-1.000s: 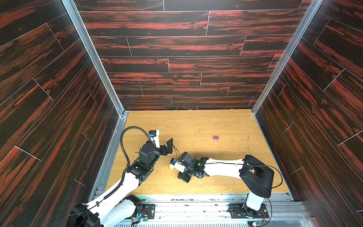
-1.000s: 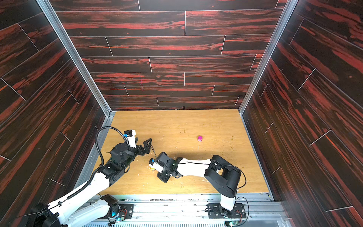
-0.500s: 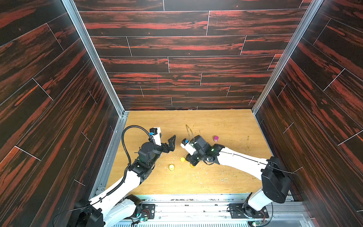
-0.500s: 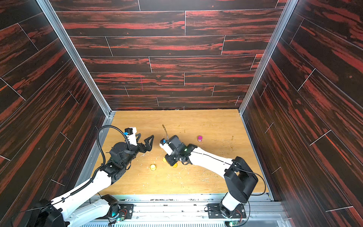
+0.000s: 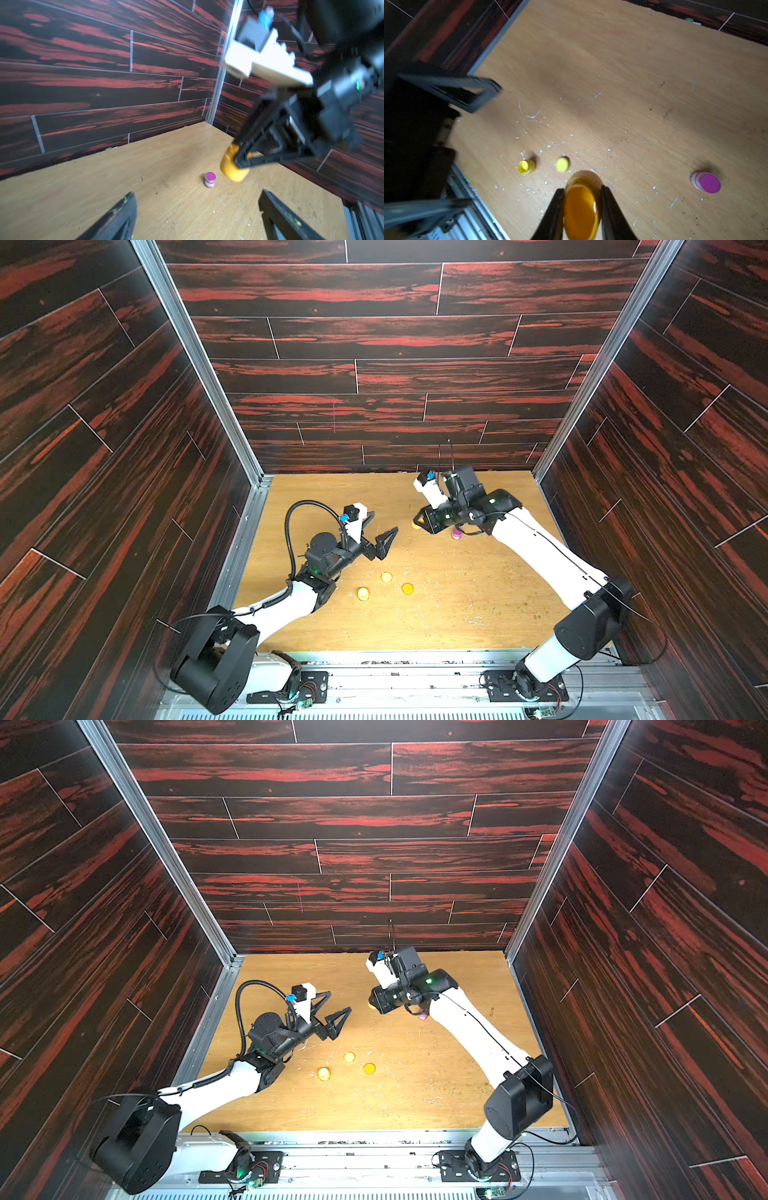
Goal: Close the paint jar lid
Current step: Pick up the paint jar from the center of the board.
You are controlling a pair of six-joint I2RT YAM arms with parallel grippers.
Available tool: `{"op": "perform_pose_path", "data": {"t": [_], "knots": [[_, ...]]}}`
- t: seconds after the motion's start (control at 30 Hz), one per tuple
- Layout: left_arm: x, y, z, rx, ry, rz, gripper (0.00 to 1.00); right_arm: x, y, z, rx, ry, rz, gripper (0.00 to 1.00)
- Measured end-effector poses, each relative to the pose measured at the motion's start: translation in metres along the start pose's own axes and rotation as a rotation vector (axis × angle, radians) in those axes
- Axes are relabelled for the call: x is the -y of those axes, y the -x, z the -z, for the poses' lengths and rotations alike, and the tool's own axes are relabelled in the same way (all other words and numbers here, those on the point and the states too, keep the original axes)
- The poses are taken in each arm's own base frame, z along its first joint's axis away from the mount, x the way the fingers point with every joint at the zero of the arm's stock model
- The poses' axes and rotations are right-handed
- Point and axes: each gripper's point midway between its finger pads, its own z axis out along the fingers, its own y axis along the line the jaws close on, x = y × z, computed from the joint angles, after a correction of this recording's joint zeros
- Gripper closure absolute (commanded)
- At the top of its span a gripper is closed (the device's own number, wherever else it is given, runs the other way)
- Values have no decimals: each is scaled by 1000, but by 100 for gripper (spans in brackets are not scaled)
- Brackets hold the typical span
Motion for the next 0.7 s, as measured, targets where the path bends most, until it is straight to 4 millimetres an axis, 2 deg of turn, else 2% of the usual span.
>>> {"op": "perform_pose_path", "data": {"t": [0.17, 0.37, 0.57, 0.7], "knots": [[7, -14, -8, -8, -56, -77, 12, -11, 2, -2, -51, 71, -28, 74], [17, -33, -18, -31, -94, -144, 17, -19, -15, -11, -137, 133, -83, 74], [32, -36, -27, -32, -133, -187, 19, -28, -17, -9, -150, 182, -113, 74], [38, -34, -29, -25, -148, -203, 24, -31, -20, -12, -159, 203, -124, 74]]}}
